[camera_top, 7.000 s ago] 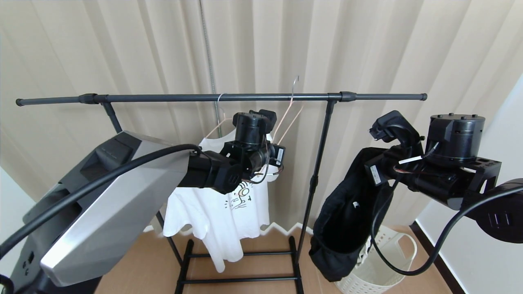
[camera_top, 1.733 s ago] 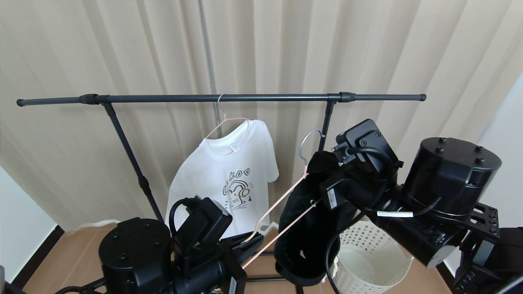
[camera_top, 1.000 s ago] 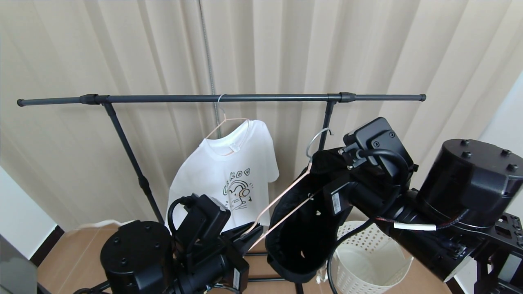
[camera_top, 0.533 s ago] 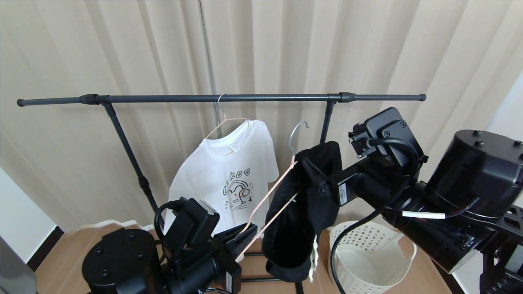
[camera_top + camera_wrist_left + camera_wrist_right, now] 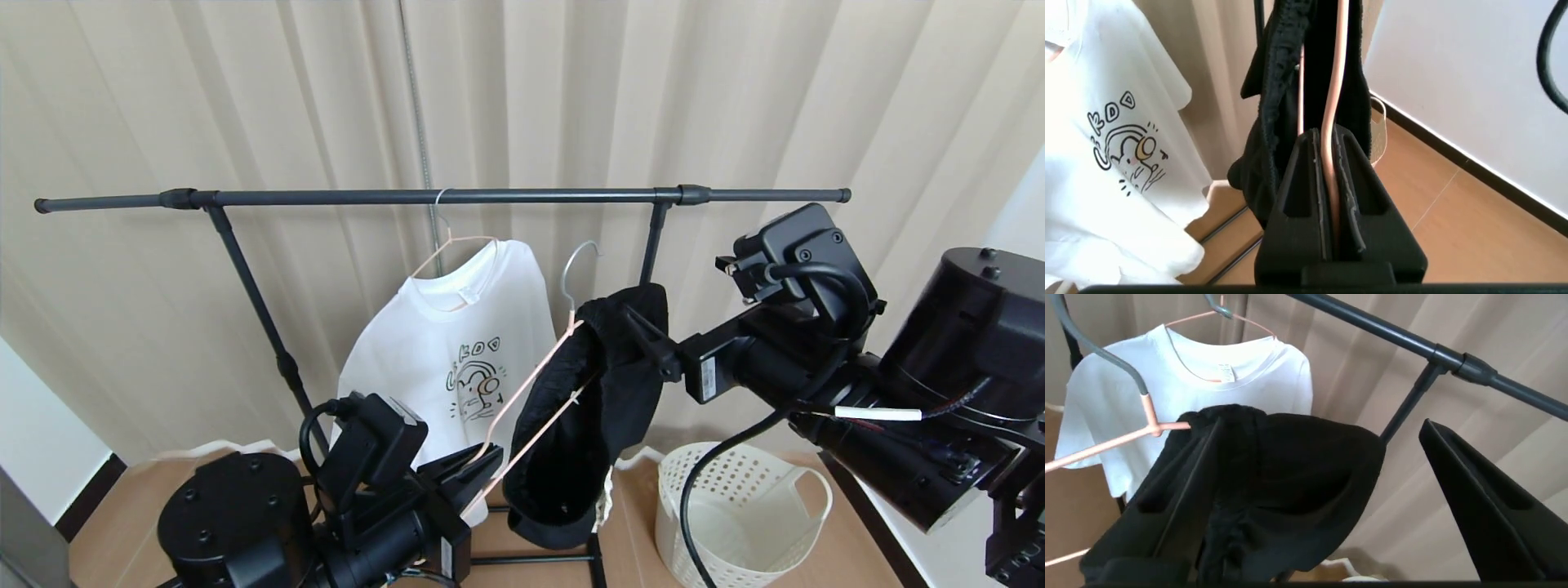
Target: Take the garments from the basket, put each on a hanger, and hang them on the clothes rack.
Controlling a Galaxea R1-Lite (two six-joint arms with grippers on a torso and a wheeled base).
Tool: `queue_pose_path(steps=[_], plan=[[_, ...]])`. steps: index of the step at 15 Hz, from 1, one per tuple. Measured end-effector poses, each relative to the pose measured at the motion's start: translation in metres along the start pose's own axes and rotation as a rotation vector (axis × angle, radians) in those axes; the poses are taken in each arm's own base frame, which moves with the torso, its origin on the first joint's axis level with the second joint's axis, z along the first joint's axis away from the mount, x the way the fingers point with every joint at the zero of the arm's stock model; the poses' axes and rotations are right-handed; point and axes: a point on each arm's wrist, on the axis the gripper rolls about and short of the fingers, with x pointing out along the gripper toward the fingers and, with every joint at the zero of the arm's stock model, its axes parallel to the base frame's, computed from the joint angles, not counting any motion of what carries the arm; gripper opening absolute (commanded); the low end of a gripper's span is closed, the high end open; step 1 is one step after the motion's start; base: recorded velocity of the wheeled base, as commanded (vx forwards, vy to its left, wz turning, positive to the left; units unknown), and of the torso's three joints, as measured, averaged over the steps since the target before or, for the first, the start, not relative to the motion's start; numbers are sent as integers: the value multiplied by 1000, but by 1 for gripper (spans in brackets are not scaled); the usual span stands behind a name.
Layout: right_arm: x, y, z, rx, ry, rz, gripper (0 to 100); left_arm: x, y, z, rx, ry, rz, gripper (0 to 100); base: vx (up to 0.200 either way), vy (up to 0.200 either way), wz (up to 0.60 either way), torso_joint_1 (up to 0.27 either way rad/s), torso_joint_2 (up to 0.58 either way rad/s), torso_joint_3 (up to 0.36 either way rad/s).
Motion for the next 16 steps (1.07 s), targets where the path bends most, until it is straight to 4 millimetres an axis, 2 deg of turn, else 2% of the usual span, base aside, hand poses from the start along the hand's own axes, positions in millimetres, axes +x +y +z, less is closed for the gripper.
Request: queue_pose_path(steps=[4,7,12,16], plan=[[-11,-14,-8,-22,54,81,100,-7,12,-1,2,-20,-61,0,0,0,0,0,0,0],[-24,-25,-13,-29,94,190,100,-10,18,-10,27,18,-100,0,0,0,0,0,0,0],[-39,-72,-16,-84,255,412,100,-13,20,-35,68,138,-127,0,0,0,0,0,0,0],[-32,-94,-10,-182,286,545,100,-20,15,-40,85,173,-155,0,0,0,0,0,0,0]])
